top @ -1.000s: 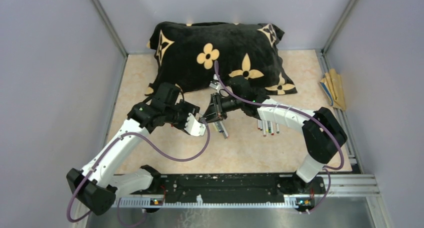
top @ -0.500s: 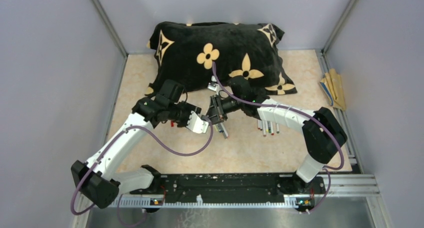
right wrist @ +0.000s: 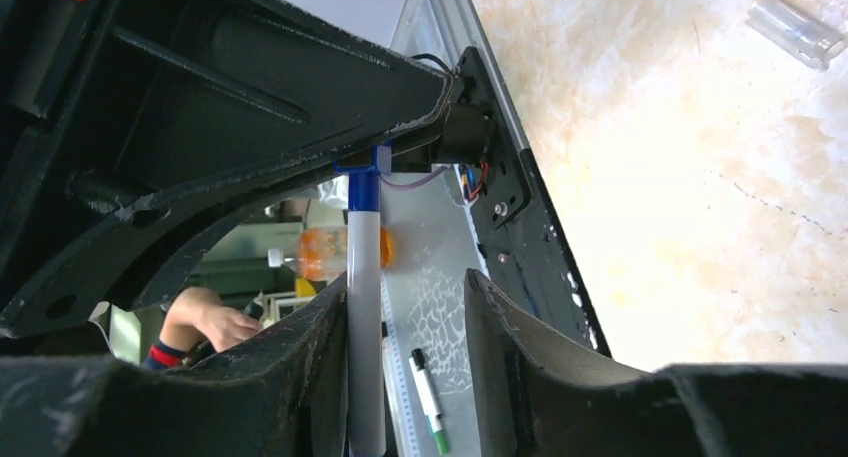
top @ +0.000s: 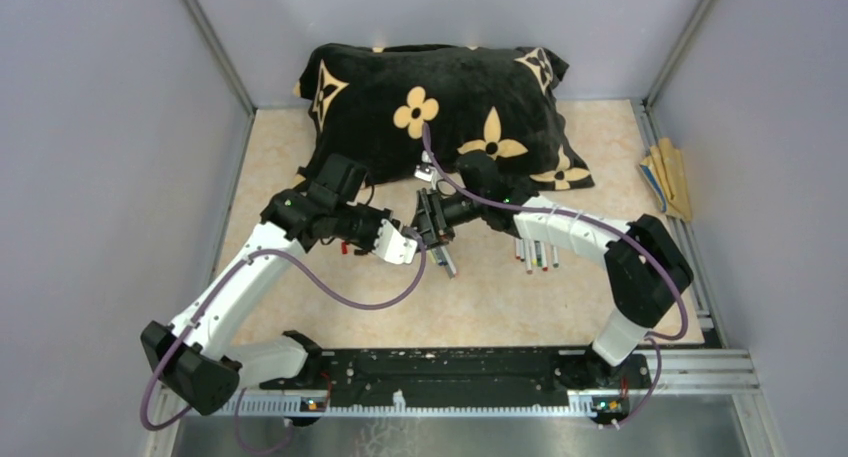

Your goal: Open the pen caps

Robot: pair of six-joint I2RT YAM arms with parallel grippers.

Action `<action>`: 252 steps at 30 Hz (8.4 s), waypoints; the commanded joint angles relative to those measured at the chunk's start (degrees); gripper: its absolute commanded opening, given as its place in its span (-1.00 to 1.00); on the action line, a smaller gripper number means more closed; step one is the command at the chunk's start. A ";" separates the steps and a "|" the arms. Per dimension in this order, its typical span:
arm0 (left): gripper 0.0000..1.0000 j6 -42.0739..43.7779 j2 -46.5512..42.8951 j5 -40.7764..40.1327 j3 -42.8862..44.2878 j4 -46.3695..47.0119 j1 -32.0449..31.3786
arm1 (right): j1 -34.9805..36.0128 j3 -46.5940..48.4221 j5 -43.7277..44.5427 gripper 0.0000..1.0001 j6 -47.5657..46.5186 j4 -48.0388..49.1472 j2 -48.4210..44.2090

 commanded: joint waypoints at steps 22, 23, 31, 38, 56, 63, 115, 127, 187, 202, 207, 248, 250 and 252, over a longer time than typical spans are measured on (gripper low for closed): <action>-1.00 3.20 -1.15 -4.18 -4.88 2.40 -0.51 | 0.42 5.26 -0.38 -0.50 -2.79 -2.05 2.14; -1.00 3.20 -1.07 -4.55 -5.10 2.95 -0.51 | 0.54 5.02 -0.41 -0.50 -2.47 -1.20 2.20; -1.00 2.42 -1.00 -5.89 -5.19 3.72 -0.47 | 0.70 3.68 0.79 -1.00 -1.50 0.97 1.81; -1.00 2.91 1.73 -12.31 -7.37 5.16 1.66 | -0.87 0.00 2.44 -1.00 -5.81 -6.09 -2.80; -1.00 6.15 7.14 -11.13 -8.78 11.71 14.82 | -5.29 -8.69 18.75 -1.00 -17.93 -24.16 -18.28; -1.00 -12.54 15.39 -3.81 -7.28 15.75 14.82 | -5.67 -14.36 56.64 -1.00 -16.96 -19.05 -23.97; 0.18 -35.08 23.45 0.80 -1.39 12.36 11.44 | -6.51 -24.82 81.34 -0.56 -18.65 -6.31 -11.33; 0.44 -39.70 17.68 3.69 8.53 8.39 16.68 | 4.36 -15.49 74.01 -0.56 -22.67 -5.05 -10.46; 0.97 -13.80 5.14 30.20 -4.32 1.98 31.47 | 2.33 -11.17 52.42 -1.00 -21.59 -7.00 -13.26; 0.92 3.59 -6.57 10.96 -8.57 10.11 6.02 | 2.10 5.10 16.94 -1.00 -15.88 -13.00 -6.59; 0.74 5.77 -6.49 6.60 -10.28 11.20 1.82 | 2.23 5.45 13.07 -1.00 -13.37 -10.21 -5.73; -1.00 4.03 -5.23 -6.75 -13.88 18.25 -2.20 | 4.08 1.60 9.03 -0.46 -8.65 -2.88 -2.97; -1.00 3.35 -4.82 -6.99 -13.41 18.13 -2.18 | 4.08 1.46 8.85 -0.47 -8.41 -2.32 -2.90; -1.00 2.92 -4.26 -7.67 -12.83 17.75 -2.16 | 4.01 1.44 8.95 -0.63 -8.50 -2.56 -2.95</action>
